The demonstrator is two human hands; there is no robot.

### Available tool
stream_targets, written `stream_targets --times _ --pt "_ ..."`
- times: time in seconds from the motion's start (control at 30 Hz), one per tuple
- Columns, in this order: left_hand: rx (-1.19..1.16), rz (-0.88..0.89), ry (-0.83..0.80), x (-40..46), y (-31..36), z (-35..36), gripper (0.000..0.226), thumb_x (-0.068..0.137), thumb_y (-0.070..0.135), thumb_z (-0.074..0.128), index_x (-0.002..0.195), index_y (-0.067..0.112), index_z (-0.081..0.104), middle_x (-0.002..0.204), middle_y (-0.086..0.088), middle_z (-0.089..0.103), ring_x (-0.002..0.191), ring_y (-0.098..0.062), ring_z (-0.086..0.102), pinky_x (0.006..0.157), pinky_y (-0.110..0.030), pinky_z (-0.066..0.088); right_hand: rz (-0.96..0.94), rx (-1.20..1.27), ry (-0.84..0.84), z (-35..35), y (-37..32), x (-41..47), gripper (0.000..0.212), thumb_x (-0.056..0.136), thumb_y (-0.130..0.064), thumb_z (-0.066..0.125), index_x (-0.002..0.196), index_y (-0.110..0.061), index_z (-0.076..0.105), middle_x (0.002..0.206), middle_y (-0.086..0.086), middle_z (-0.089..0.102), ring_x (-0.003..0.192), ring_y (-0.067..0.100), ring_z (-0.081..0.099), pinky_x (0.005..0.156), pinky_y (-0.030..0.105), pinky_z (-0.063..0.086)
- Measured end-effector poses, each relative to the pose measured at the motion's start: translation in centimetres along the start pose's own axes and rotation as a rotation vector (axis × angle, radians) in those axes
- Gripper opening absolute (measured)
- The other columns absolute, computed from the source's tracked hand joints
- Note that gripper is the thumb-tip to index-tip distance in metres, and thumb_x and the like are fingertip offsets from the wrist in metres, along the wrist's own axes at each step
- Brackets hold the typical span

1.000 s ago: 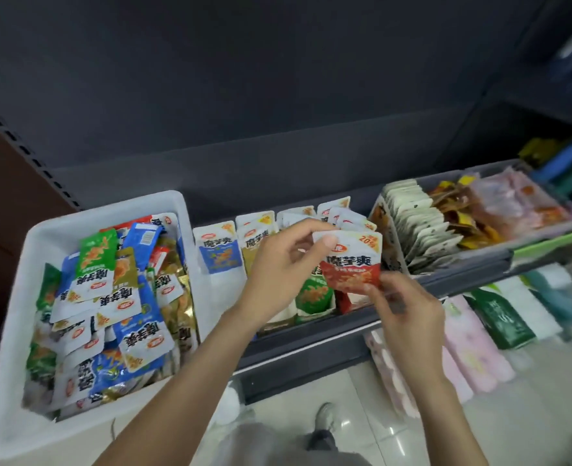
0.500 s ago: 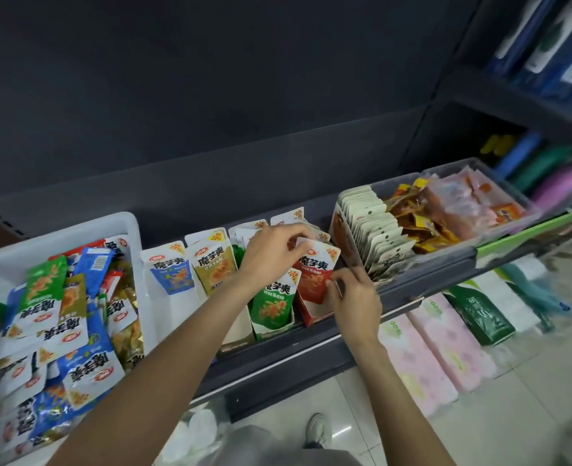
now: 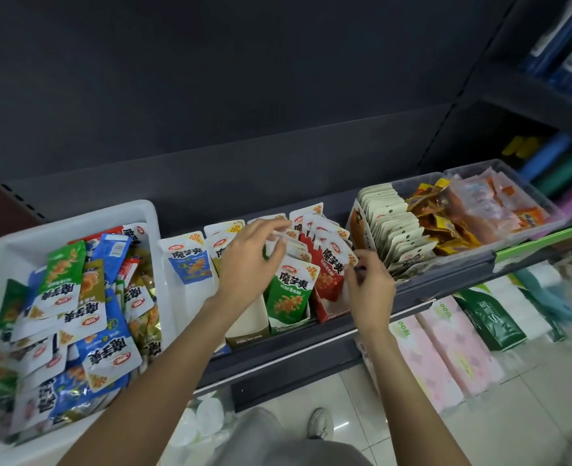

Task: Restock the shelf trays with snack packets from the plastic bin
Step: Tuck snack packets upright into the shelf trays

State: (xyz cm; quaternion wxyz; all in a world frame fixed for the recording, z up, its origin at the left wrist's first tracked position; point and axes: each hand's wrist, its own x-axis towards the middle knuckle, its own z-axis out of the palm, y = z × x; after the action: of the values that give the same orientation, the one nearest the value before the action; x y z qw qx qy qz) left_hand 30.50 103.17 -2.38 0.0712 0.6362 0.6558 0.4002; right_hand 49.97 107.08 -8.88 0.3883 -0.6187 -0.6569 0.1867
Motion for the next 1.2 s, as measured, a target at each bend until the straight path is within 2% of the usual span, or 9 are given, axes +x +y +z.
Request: stream_targets --times 0.17,0.37,0.5,0.67,0.83,0.93,1.03,1.1,1.2 --pt "0.089 -0.065 -0.023 -2.9 -3.5 -2.3 0.024 0.09 0.02 0.057 0.113 0.023 0.064 0.105 0.004 0.066 0.096 -0.015 0.057 0.076 -0.035 0.052 -0.137 -0.113 0.084 -0.5 -1.4 2.0 0.01 0.091 -0.008 0.059 0.098 -0.011 0.066 0.096 0.007 0.067 0.081 0.024 0.063 0.071 0.034 0.053" --pt "0.147 0.081 -0.147 -3.4 -3.1 -0.9 0.032 0.091 0.029 0.051 0.12 0.023 0.062 0.119 0.006 0.061 0.114 -0.014 0.047 0.097 -0.032 0.038 -0.009 -0.066 0.007 0.6 -1.7 1.2 0.03 0.088 -0.013 0.063 0.116 -0.012 0.054 0.116 0.01 0.059 0.091 0.026 0.065 0.077 0.042 0.056" --pt "0.153 0.094 -0.169 -3.1 -1.7 0.0 0.031 0.092 0.028 0.053 0.122 0.025 0.061 0.119 0.007 0.061 0.116 -0.015 0.048 0.099 -0.037 0.039 -0.023 0.007 0.034 -1.1 -2.8 -0.8 0.036 0.09 -0.014 0.061 0.124 -0.012 0.051 0.132 0.007 0.048 0.095 0.018 0.065 0.073 0.024 0.05" --pt "0.065 0.11 0.179 -4.0 -1.0 -2.4 0.025 0.091 0.029 0.049 0.1 0.018 0.07 0.093 0.006 0.07 0.09 -0.01 0.058 0.084 -0.026 0.039 -0.351 0.076 -0.111 -2.6 -7.9 -2.7 0.014 0.093 -0.016 0.058 0.105 -0.015 0.064 0.096 -0.004 0.069 0.081 0.01 0.064 0.068 0.025 0.051" --pt "0.137 -0.026 0.426 -9.3 -4.8 -8.9 0.024 0.09 0.023 0.05 0.091 0.01 0.07 0.079 0.008 0.064 0.074 0.001 0.048 0.073 -0.018 0.036 -0.626 0.066 -0.495 1.6 -14.6 -5.2 0.014 0.09 -0.014 0.059 0.103 -0.017 0.065 0.097 -0.005 0.07 0.083 0.008 0.065 0.07 0.022 0.052" --pt "0.389 -0.269 0.293 -13.7 -10.5 -13.1 0.015 0.083 0.021 0.06 0.094 0.012 0.066 0.089 -0.002 0.068 0.082 -0.02 0.059 0.073 -0.032 0.044 -0.771 0.027 -0.699 5.7 -18.2 -7.6 0.017 0.091 -0.014 0.057 0.106 -0.016 0.063 0.101 -0.001 0.068 0.089 0.016 0.063 0.072 0.034 0.054" --pt "0.514 -0.506 0.109 -17.1 -15.2 -16.3 0.041 0.073 0.012 0.075 0.112 0.007 0.063 0.107 -0.013 0.065 0.098 -0.037 0.058 0.085 -0.045 0.048 -0.816 -0.068 -0.891 10.4 -21.3 -9.9 0.028 0.096 -0.022 0.05 0.123 -0.017 0.056 0.119 0.002 0.061 0.101 0.019 0.06 0.082 0.036 0.051" --pt "0.533 -0.562 0.044 -18.0 -16.6 -17.5 0.047 0.073 0.016 0.077 0.117 0.007 0.062 0.117 -0.013 0.062 0.108 -0.037 0.056 0.094 -0.045 0.044 -0.769 -0.123 -0.963 13.5 -22.9 -11.1 0.033 0.097 -0.027 0.05 0.127 -0.015 0.052 0.118 0.005 0.062 0.104 0.022 0.06 0.082 0.037 0.051" --pt "0.566 -0.6 -0.079 -18.4 -17.7 -18.0 0.051 0.082 0.03 0.067 0.13 0.019 0.054 0.137 -0.001 0.051 0.128 -0.026 0.043 0.106 -0.041 0.034 -0.702 -0.29 -0.935 17.5 -25.0 -12.8 0.038 0.098 -0.037 0.047 0.123 -0.007 0.049 0.101 0.008 0.065 0.093 0.027 0.064 0.066 0.032 0.044"
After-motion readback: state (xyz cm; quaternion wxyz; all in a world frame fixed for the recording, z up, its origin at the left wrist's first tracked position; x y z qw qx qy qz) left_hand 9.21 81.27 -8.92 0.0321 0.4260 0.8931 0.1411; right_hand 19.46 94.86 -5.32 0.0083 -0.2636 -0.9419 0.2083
